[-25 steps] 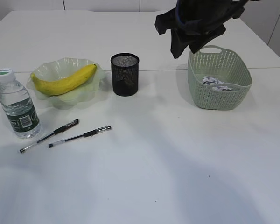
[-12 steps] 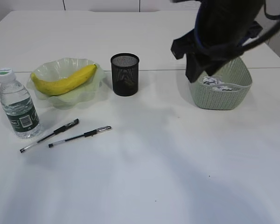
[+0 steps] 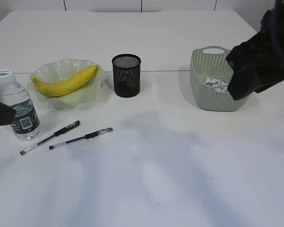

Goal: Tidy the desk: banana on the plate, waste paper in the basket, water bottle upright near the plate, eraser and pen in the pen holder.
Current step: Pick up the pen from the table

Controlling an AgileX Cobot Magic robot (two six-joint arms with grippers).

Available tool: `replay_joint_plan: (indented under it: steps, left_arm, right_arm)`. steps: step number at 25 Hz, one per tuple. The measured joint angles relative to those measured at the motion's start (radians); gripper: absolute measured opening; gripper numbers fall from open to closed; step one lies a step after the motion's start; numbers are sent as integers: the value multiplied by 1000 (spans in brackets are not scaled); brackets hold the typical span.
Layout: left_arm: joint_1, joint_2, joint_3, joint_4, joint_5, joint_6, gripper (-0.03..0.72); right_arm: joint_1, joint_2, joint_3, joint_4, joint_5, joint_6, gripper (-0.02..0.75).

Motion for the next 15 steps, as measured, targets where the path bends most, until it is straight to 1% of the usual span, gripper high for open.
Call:
replay_joint_plan:
  steps: [2, 6, 11, 15]
  left_arm:
    - [-34, 32, -6, 0, -38, 11, 498]
    - [-69, 136, -72, 0, -45, 69, 498]
    - [-76, 280, -217, 0, -38, 137, 499]
    - [-77, 412, -329, -25, 26, 221, 498]
  right_arm:
    - [0, -26, 2, 2, 0, 0, 322]
    - [0, -41, 2, 4, 0, 0, 322]
    - [0, -41, 2, 5, 0, 0, 322]
    - [0, -41, 2, 5, 0, -2, 322]
